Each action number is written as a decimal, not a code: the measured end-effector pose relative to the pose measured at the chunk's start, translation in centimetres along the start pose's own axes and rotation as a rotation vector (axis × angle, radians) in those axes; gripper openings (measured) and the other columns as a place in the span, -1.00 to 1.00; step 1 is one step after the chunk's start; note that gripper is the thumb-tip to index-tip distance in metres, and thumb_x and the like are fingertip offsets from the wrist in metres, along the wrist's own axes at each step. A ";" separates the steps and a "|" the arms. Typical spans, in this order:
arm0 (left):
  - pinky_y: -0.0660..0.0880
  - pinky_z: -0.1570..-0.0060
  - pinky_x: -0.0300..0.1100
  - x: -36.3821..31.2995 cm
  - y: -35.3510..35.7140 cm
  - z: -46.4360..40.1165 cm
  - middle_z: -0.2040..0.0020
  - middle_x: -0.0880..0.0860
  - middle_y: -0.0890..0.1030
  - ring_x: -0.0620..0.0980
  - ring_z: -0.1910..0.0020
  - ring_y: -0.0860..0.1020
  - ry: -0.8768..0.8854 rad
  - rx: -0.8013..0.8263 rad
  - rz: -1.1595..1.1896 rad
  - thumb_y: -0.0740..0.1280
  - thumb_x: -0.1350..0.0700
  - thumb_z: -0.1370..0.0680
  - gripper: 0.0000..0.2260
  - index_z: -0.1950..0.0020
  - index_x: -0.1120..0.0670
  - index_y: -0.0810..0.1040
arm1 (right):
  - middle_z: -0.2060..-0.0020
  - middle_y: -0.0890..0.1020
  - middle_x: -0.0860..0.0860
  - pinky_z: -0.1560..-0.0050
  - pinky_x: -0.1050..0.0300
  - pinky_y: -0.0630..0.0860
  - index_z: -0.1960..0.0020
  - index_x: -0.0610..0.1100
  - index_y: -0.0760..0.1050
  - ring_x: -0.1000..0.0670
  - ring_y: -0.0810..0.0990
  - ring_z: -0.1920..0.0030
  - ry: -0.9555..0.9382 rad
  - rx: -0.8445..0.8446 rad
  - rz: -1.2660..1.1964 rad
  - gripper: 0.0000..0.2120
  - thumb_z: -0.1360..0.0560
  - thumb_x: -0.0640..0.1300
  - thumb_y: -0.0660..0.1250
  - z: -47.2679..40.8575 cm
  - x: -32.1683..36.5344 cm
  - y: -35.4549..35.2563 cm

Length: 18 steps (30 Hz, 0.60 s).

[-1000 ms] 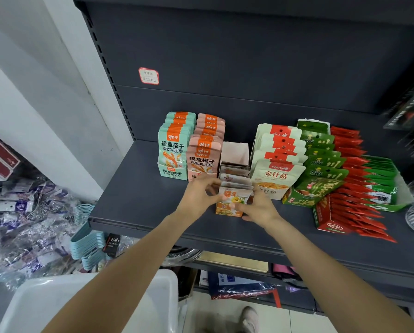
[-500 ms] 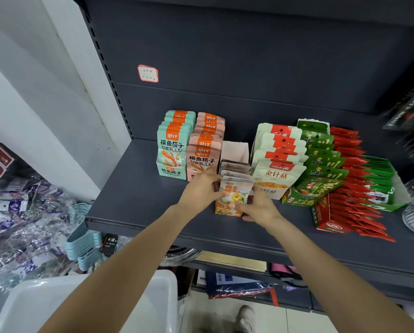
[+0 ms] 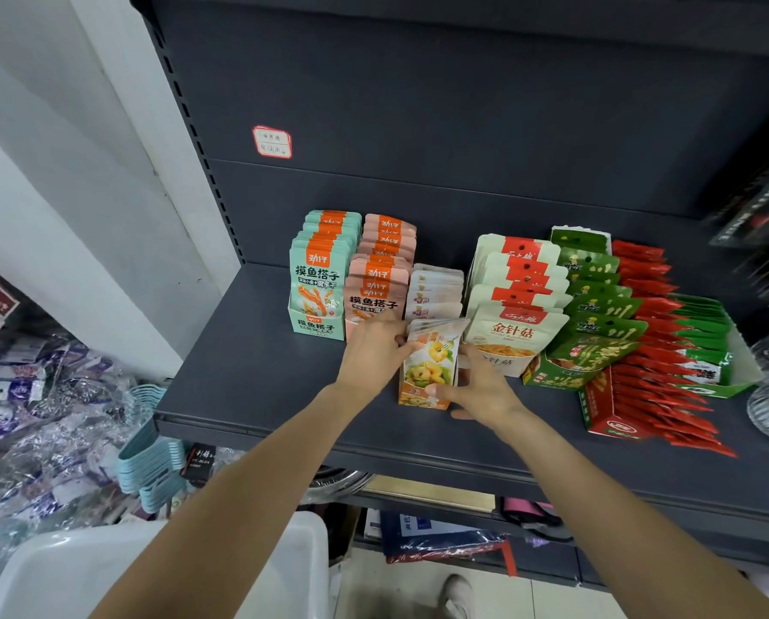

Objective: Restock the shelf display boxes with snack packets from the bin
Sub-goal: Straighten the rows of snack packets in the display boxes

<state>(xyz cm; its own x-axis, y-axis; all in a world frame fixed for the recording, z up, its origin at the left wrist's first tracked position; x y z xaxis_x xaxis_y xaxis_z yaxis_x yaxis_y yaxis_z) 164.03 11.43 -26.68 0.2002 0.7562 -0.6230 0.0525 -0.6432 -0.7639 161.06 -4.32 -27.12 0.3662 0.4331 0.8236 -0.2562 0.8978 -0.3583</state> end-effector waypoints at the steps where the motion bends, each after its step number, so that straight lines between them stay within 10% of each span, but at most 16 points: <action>1: 0.48 0.06 -0.08 0.1 0.1 0.1 0.02 0.16 0.59 0.09 0.09 0.56 0.009 -0.013 -0.004 0.41 0.13 -0.48 -0.76 -0.08 0.23 0.63 | -0.27 0.47 -0.02 -0.06 -0.11 0.57 -0.41 -0.06 0.21 -0.09 0.48 -0.26 0.001 0.001 -0.001 -0.36 -0.44 -0.25 0.43 0.0 0.0 0.0; 8: 0.48 -0.08 -0.13 0.1 0.1 0.3 -0.10 0.07 0.53 0.00 -0.05 0.51 -0.033 0.085 0.054 0.46 0.13 -0.43 -0.63 -0.20 0.16 0.53 | -0.28 0.48 -0.03 -0.05 -0.14 0.58 -0.40 -0.05 0.23 -0.09 0.49 -0.24 0.004 -0.005 -0.005 -0.37 -0.43 -0.24 0.44 0.1 0.1 0.0; 13: 0.45 0.18 -0.41 0.4 -0.7 1.1 0.04 -0.08 0.51 -0.16 0.13 0.50 -0.191 0.054 0.314 0.51 0.16 -0.39 -0.55 -0.17 0.07 0.38 | -0.24 0.50 -0.02 -0.06 -0.12 0.57 -0.38 -0.07 0.24 -0.10 0.51 -0.22 0.003 -0.028 0.026 -0.38 -0.42 -0.23 0.45 0.2 0.3 0.1; 18: 0.50 -0.10 -0.22 0.0 -1.5 1.6 -0.16 0.04 0.57 -0.05 -0.08 0.55 -0.127 0.041 0.333 0.39 0.21 -0.49 -0.55 -0.36 0.10 0.39 | -0.20 0.55 -0.05 -0.20 -0.12 0.50 -0.30 -0.13 0.35 -0.08 0.53 -0.20 -0.055 -0.086 0.091 -0.49 -0.41 -0.24 0.46 0.3 0.7 0.5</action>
<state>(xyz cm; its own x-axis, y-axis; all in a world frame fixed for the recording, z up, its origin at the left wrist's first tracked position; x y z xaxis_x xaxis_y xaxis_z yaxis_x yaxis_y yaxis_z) 162.41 12.58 -25.86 0.0765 0.5161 -0.8531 -0.0350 -0.8537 -0.5196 160.95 -3.64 -26.62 0.2944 0.5103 0.8080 -0.2077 0.8595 -0.4671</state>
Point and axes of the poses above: each hand's wrist, its own z-axis away from the middle knuckle, its own y-axis out of the palm, x = y × z, the point moved 1 cm from there along -z, towards the middle knuckle
